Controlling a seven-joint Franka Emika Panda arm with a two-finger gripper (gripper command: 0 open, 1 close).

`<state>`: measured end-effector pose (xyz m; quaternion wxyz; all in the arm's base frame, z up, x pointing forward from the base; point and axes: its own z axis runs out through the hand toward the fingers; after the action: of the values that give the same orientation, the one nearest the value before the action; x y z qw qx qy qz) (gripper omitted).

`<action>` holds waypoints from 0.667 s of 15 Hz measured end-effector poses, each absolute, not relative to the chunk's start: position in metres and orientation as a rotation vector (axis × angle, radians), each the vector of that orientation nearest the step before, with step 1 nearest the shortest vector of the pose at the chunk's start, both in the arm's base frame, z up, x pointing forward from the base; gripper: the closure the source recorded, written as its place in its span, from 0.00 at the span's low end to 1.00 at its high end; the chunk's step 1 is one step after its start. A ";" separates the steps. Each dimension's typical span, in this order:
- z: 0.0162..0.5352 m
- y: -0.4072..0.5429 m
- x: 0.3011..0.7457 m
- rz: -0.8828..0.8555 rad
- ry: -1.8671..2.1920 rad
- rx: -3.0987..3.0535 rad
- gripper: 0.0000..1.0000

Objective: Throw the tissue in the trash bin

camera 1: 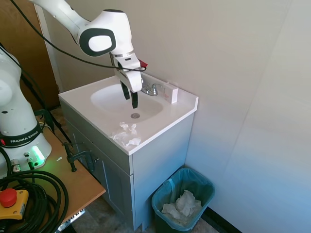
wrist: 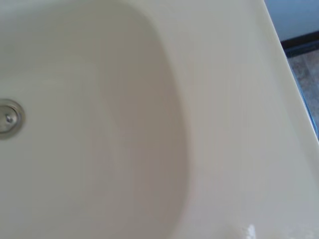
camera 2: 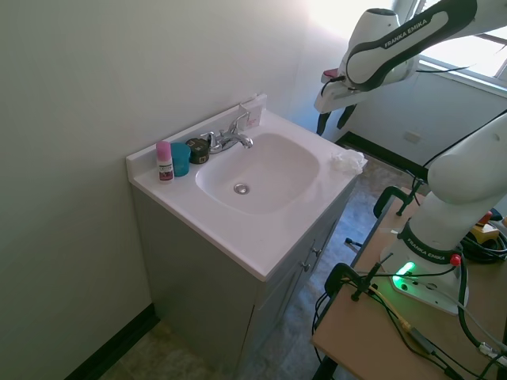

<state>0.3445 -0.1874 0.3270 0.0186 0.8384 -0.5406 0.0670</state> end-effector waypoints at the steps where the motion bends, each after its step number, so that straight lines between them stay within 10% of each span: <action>1: 0.316 -0.196 0.340 0.172 -1.678 2.603 0.00; 10: 0.254 -0.233 0.314 0.006 -1.682 2.574 0.00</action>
<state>0.3144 -0.2328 0.2536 0.0335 0.8366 -0.5468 0.0018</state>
